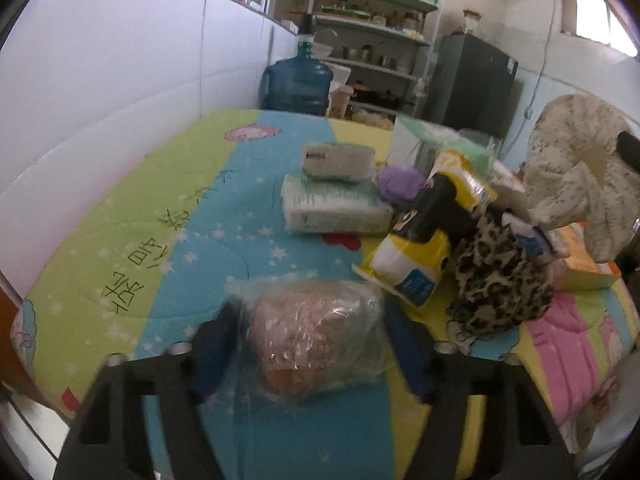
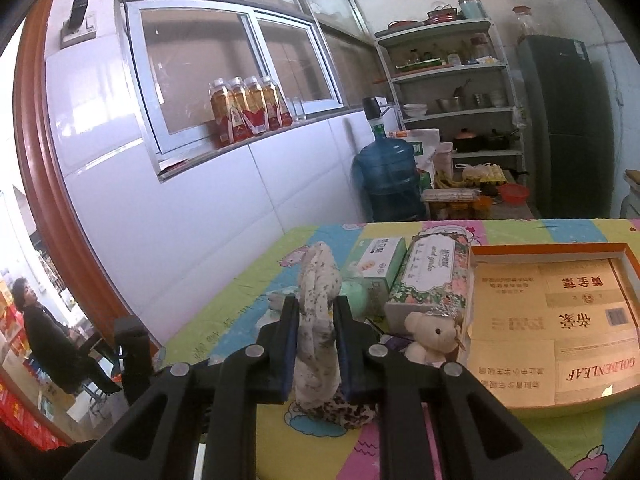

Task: Organize soft objects
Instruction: 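Grasp the floral scrunchie with the right tool while the left grasps the clear bag, then carry both items into the orange-rimmed box and open both tools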

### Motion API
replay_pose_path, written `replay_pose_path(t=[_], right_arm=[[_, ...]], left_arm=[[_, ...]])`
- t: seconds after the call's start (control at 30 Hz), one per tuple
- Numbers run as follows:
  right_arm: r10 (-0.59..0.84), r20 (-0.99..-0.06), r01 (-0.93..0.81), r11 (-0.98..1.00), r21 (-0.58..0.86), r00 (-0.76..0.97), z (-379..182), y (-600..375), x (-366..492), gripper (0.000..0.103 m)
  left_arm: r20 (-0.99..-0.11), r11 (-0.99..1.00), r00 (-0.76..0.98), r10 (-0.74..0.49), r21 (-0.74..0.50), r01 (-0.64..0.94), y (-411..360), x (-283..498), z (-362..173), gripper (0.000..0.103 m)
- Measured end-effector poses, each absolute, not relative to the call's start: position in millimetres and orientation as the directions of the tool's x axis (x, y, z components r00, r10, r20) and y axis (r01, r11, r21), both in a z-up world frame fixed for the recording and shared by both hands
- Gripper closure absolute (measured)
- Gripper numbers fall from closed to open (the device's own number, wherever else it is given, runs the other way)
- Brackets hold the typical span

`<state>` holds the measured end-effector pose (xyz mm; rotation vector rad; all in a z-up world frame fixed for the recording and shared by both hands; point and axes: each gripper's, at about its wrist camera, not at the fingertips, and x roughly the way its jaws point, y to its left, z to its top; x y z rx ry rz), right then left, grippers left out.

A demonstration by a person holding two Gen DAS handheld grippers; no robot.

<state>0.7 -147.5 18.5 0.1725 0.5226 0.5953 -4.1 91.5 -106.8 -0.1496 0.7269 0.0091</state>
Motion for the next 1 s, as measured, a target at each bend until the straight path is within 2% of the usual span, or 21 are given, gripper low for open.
replay_pose_path(t=[0.07, 0.13, 0.27, 0.67, 1.0], right_arm=[[0.579, -0.425, -0.493, 0.815, 0.304, 0.695, 16, -147, 2, 0.085], [0.583, -0.428, -0.495, 0.812, 0.309, 0.69, 15, -147, 3, 0.092], [0.605, -0.414, -0.513, 0.796, 0.321, 0.68, 16, -149, 3, 0.098], [0.605, -0.336, -0.529, 0.796, 0.295, 0.722, 34, -164, -5, 0.099], [0.512, -0.288, -0.438, 0.853, 0.286, 0.809, 48, -208, -6, 0.099]], left_arm=[[-0.65, 0.99, 0.759, -0.044, -0.129, -0.053, 90, -5, -106, 0.035], [-0.635, 0.992, 0.771, -0.046, -0.123, -0.042, 90, -10, -104, 0.037], [-0.6, 0.993, 0.799, -0.046, -0.115, -0.03, 88, -20, -95, 0.037], [-0.52, 0.994, 0.851, -0.074, -0.104, 0.023, 74, -27, -42, 0.037], [-0.502, 0.983, 0.845, -0.184, -0.107, 0.15, 20, -12, -12, 0.037]])
